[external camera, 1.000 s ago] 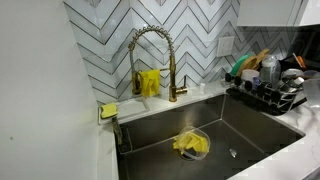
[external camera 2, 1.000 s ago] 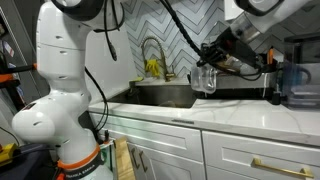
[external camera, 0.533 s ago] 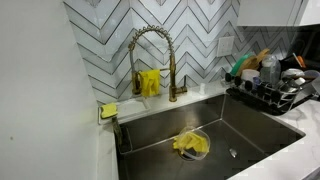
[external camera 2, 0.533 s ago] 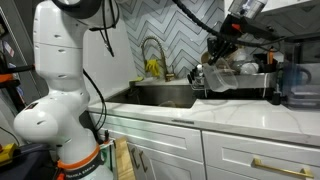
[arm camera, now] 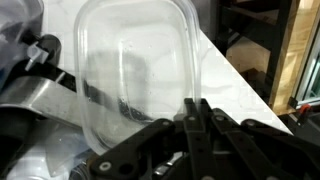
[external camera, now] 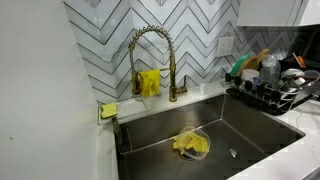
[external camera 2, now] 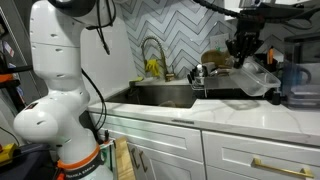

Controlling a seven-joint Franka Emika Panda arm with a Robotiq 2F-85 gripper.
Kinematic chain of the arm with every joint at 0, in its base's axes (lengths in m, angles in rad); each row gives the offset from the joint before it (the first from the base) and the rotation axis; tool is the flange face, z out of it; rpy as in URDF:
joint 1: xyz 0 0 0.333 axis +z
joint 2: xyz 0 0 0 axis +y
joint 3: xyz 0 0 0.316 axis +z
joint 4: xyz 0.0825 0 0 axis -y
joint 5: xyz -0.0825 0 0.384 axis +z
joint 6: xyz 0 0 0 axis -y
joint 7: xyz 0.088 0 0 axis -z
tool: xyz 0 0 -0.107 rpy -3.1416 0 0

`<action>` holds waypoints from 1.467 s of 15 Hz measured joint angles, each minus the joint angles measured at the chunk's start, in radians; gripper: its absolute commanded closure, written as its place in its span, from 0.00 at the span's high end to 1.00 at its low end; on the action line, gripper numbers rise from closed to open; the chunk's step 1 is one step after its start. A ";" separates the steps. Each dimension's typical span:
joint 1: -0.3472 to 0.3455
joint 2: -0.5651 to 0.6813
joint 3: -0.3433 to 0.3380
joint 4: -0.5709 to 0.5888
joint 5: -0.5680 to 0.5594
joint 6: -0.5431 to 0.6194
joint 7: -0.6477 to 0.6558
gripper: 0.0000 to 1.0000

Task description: Remove the clear bowl with the measuring spoon from the sink and pour the spoon onto the counter then put the bowl on the dishrack.

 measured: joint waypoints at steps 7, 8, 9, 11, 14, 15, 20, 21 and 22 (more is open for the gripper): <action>0.018 -0.096 0.000 -0.202 -0.098 0.208 0.236 0.02; 0.023 -0.111 0.000 -0.248 -0.098 0.255 0.276 0.02; 0.029 -0.126 0.001 -0.292 -0.098 0.293 0.314 0.02; 0.041 -0.151 0.001 -0.372 -0.105 0.354 0.390 0.02; 0.059 -0.181 0.002 -0.465 -0.132 0.426 0.500 0.02; 0.065 -0.189 0.003 -0.486 -0.138 0.444 0.530 0.02; 0.095 -0.224 0.016 -0.559 -0.147 0.477 0.649 0.02; 0.101 -0.229 0.019 -0.572 -0.147 0.485 0.671 0.02; 0.107 -0.233 0.023 -0.585 -0.147 0.494 0.693 0.02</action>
